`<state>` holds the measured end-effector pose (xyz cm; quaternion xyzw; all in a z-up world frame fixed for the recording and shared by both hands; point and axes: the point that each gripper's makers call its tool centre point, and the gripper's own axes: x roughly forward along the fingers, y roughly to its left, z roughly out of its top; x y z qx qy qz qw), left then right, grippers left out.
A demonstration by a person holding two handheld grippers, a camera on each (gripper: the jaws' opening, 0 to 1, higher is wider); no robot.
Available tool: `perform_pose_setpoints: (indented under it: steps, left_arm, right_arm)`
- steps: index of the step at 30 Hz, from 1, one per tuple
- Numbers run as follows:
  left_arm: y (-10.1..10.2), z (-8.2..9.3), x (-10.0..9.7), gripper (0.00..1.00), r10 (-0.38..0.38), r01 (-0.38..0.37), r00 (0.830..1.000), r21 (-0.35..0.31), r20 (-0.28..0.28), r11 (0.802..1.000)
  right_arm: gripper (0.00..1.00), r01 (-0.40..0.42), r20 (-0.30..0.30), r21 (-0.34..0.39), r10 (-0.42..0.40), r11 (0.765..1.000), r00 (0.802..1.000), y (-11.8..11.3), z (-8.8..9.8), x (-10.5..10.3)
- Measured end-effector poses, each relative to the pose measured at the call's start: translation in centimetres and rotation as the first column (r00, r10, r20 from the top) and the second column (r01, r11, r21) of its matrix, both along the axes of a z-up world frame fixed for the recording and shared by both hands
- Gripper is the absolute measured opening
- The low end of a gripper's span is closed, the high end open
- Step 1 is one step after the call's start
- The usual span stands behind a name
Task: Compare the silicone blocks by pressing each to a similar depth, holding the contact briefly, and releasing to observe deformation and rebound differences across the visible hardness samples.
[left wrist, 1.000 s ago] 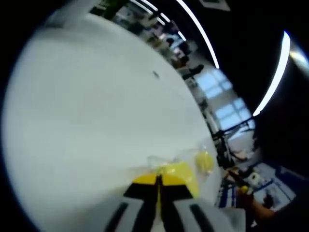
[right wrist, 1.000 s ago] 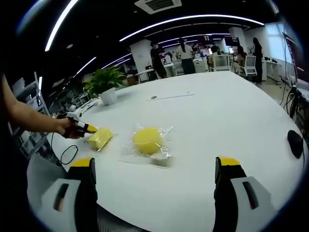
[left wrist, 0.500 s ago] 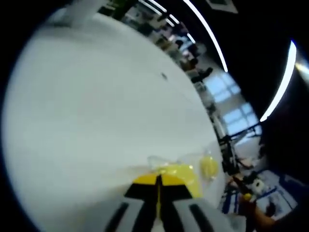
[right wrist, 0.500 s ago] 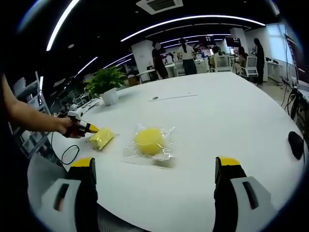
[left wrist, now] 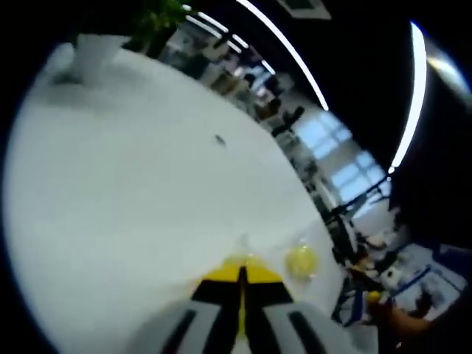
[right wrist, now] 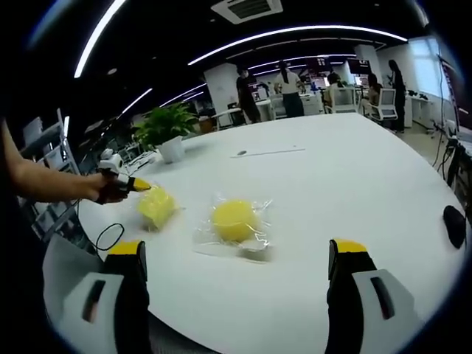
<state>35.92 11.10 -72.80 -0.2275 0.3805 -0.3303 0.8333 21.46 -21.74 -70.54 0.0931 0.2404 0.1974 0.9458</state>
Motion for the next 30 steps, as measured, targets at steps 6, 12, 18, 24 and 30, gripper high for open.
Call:
perform_pose_setpoints:
  steps: [6,12,18,24,30]
  left_arm:
    - [0.3,2.6,-0.2,0.0,-0.016,0.009,0.993,0.052,0.119,0.999]
    - [0.7,5.2,0.3,0.0,-0.053,0.033,0.975,0.097,0.216,0.995]
    - [1.4,8.4,0.4,0.0,-0.058,0.026,0.955,0.112,0.292,0.993]
    - [1.2,11.7,-0.5,0.0,-0.042,0.02,0.938,0.067,0.345,0.998]
    - [0.9,14.9,-1.8,0.0,-0.039,0.036,0.917,0.014,0.396,0.999]
  right_arm:
    - [0.96,-0.008,0.008,0.013,0.008,1.0,1.0,0.4,0.2,0.1]
    - [0.96,-0.025,0.015,0.02,0.024,1.0,1.0,1.1,0.6,0.3]
    - [0.96,-0.041,0.026,0.018,0.041,0.999,0.999,1.7,1.2,0.7]
    - [0.96,-0.058,0.055,0.016,0.057,0.998,0.997,2.3,2.4,1.2]
    - [0.96,-0.075,0.071,0.043,0.072,0.996,0.995,3.2,3.1,1.9]
